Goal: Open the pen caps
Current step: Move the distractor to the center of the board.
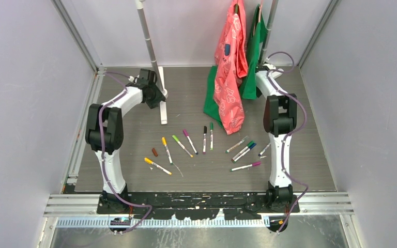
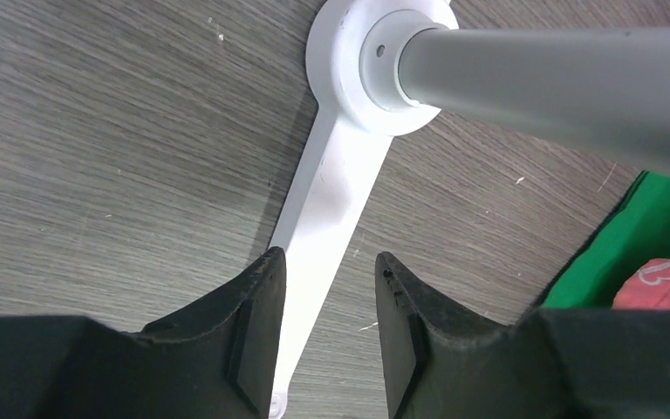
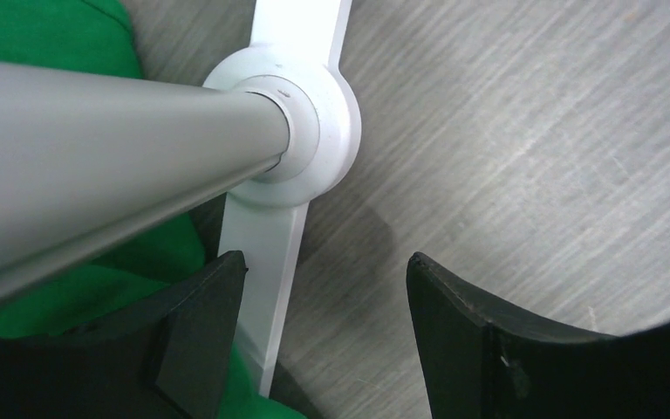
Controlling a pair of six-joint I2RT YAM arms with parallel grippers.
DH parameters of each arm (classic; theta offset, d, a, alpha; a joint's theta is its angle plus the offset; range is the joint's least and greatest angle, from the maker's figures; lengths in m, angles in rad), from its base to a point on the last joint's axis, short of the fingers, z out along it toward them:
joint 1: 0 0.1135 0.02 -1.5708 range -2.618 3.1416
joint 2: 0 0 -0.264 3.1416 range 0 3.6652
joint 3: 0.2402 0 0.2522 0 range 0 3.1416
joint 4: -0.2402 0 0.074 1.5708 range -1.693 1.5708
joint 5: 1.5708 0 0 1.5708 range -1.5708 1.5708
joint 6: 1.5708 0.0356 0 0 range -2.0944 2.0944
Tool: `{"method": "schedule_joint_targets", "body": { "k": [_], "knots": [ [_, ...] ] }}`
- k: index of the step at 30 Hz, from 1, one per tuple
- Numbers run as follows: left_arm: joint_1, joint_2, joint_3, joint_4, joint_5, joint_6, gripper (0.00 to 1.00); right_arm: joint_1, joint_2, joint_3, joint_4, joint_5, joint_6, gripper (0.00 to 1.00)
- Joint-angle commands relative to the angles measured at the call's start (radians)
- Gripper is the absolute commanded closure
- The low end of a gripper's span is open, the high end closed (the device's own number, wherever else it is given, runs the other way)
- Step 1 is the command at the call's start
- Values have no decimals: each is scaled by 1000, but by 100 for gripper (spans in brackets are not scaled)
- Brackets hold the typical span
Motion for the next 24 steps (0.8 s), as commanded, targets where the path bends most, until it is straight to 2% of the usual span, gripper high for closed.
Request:
{"method": "schedule_joint_targets", "body": {
  "k": [1,14,21,24],
  "knots": [
    [-8,6,-6,42,-16,32,57,31,38,73,18,4,-39,27],
    [-11,99,59,-21,-55,78,56,96,29,107,63,25,-71,27],
    [-11,189,181,-207,-86,63,57,102,51,157,50,5,-73,26],
    [-9,243,245,-285,-93,53,60,106,39,151,61,-1,-81,26]
  ]
}}
